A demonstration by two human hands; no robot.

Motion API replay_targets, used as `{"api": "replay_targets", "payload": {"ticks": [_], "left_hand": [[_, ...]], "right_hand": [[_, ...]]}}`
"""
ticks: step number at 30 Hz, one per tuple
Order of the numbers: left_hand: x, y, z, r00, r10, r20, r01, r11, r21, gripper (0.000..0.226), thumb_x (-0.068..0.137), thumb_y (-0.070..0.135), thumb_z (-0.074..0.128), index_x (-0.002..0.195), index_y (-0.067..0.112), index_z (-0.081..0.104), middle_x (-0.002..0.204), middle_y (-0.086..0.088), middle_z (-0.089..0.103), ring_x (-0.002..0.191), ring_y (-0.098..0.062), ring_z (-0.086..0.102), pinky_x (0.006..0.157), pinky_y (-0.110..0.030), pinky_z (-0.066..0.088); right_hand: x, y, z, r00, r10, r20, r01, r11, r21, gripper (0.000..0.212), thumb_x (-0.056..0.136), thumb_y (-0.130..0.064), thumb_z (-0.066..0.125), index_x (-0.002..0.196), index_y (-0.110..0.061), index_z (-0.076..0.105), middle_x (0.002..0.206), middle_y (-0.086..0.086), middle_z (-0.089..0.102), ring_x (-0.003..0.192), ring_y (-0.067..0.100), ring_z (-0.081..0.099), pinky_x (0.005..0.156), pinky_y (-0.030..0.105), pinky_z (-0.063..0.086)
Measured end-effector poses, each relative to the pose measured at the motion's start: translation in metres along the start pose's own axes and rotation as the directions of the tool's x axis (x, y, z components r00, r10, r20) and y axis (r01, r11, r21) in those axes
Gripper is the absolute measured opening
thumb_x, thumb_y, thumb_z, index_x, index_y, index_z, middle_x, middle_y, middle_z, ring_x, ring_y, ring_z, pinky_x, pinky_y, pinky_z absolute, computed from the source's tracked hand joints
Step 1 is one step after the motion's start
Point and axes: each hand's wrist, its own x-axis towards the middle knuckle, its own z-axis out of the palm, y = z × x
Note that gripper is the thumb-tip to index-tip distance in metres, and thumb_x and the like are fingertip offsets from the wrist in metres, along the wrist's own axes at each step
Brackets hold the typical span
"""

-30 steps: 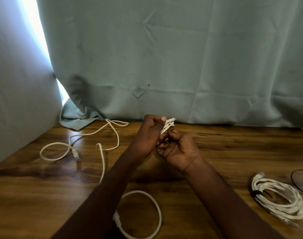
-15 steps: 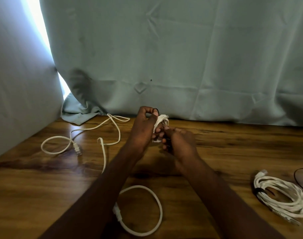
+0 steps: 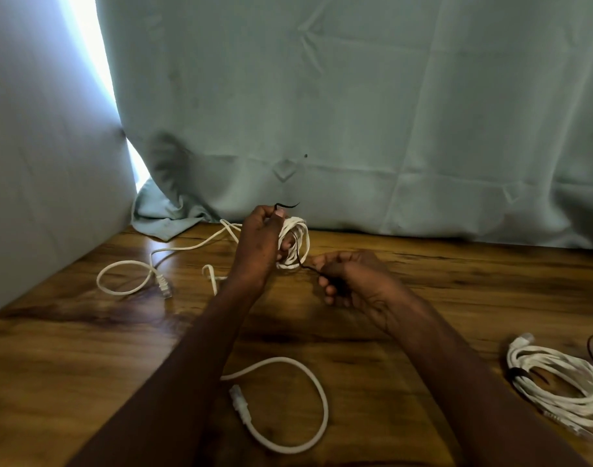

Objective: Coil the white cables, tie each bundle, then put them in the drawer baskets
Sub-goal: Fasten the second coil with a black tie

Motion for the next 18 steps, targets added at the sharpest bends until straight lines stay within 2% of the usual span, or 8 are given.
{"api": "replay_targets", "payload": {"ticks": [3,6,10,13,15,18], "left_hand": [[0.001,-0.005,-0.003,0.998,0.044,-0.035,-0.041,0.995,0.09,0.022,0.108,0.019,0.045,0.099,0.002,0.056,0.054,-0.004,0.05,0.045,-0.014,0.041,0.043,-0.024,0.032],[0.005,-0.011,-0.009,0.996,0.084,-0.017,-0.079,0.977,0.198,0.024,0.109,0.025,0.046,0.099,0.009,0.062,0.054,-0.002,0.051,0.046,-0.014,0.045,0.042,-0.024,0.033],[0.006,-0.016,-0.014,0.996,0.074,-0.04,-0.061,0.966,0.25,0.029,0.109,0.029,0.046,0.095,0.009,0.063,0.051,-0.001,0.053,0.042,-0.012,0.046,0.041,-0.024,0.035],[0.005,-0.011,-0.01,0.999,0.047,-0.022,-0.042,0.977,0.208,0.032,0.11,0.027,0.044,0.098,0.003,0.062,0.054,-0.007,0.05,0.041,-0.01,0.043,0.041,-0.021,0.033],[0.003,-0.008,-0.006,0.999,0.028,0.031,-0.032,0.989,0.147,0.032,0.11,0.024,0.044,0.101,-0.002,0.06,0.059,-0.011,0.048,0.044,-0.01,0.042,0.042,-0.021,0.032],[0.002,-0.006,-0.002,0.995,0.007,0.098,-0.015,0.997,0.082,0.03,0.11,0.023,0.043,0.101,0.0,0.06,0.058,-0.009,0.047,0.047,-0.012,0.04,0.044,-0.021,0.031]], "right_hand": [[-0.001,-0.005,-0.006,0.995,-0.063,0.076,0.056,0.994,0.092,0.014,0.099,-0.004,0.063,0.108,-0.004,0.074,0.071,0.007,0.067,0.056,0.012,0.059,0.056,0.029,0.056],[-0.006,-0.012,-0.014,0.968,-0.134,0.212,0.103,0.983,0.155,0.022,0.1,-0.003,0.058,0.115,0.001,0.074,0.076,0.007,0.067,0.063,0.012,0.059,0.06,0.027,0.058],[-0.01,-0.018,-0.02,0.94,-0.236,0.246,0.173,0.952,0.253,0.024,0.099,0.0,0.057,0.116,0.001,0.073,0.086,0.009,0.07,0.07,0.012,0.062,0.068,0.026,0.06],[-0.008,-0.016,-0.015,0.959,-0.245,0.143,0.232,0.967,0.104,0.022,0.095,-0.004,0.067,0.116,-0.005,0.075,0.1,0.01,0.076,0.076,0.013,0.066,0.068,0.027,0.059],[-0.004,-0.011,-0.01,0.972,-0.232,-0.029,0.233,0.972,0.035,0.017,0.095,-0.007,0.071,0.11,-0.009,0.075,0.099,0.009,0.075,0.077,0.014,0.066,0.065,0.028,0.058],[0.003,-0.005,-0.009,0.943,-0.175,-0.282,0.211,0.972,0.1,0.015,0.094,-0.003,0.069,0.108,-0.009,0.069,0.096,0.01,0.073,0.071,0.014,0.066,0.059,0.027,0.055]]}}
